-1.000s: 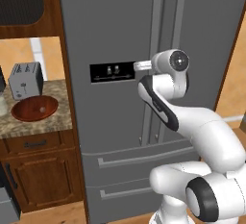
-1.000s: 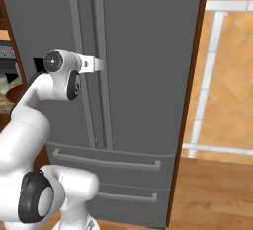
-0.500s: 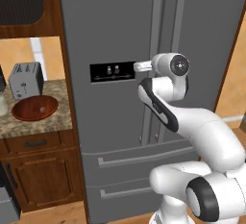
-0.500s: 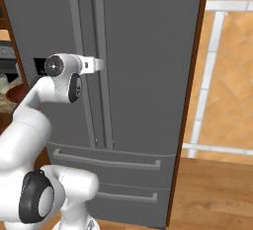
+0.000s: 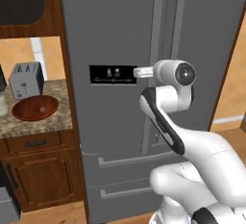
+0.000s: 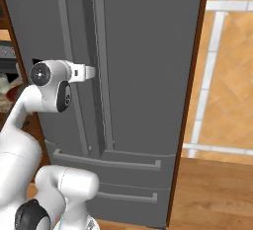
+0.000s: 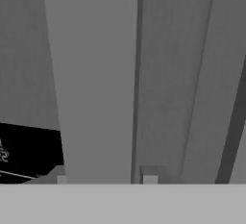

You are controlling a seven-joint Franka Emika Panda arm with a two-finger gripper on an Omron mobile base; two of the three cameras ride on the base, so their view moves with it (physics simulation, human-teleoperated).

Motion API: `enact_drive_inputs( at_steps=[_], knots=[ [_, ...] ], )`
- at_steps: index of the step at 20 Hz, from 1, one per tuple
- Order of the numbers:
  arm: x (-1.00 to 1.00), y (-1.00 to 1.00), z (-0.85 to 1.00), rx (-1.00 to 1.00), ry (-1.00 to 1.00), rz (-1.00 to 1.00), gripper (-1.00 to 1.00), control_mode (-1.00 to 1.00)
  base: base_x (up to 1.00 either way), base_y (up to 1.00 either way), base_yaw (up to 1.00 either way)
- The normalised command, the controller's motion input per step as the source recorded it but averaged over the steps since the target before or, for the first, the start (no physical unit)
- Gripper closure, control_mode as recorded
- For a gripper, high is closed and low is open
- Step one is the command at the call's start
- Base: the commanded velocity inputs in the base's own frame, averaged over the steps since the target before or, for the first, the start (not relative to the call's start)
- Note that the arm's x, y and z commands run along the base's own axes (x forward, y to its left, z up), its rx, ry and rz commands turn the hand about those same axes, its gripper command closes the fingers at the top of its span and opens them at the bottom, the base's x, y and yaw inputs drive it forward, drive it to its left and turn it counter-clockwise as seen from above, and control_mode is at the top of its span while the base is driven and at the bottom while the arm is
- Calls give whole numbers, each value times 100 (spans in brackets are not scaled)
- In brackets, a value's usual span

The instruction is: Grab a lemon wedge from the fridge and one ice cube from the ice bowl, and put them in the glass of lemonade.

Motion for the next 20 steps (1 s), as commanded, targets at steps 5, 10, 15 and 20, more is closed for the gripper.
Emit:
enact_drive_inputs(
  at_steps=[5,10,15,20],
  knots=[
    [-100,1,39,14,0,0,100,-100,0,0,0],
    [-71,8,54,0,0,0,100,-100,0,0,0],
    [-62,17,62,0,1,0,-100,-100,0,0,0],
    [-54,15,59,0,1,-1,-100,-100,0,0,0]
  ],
)
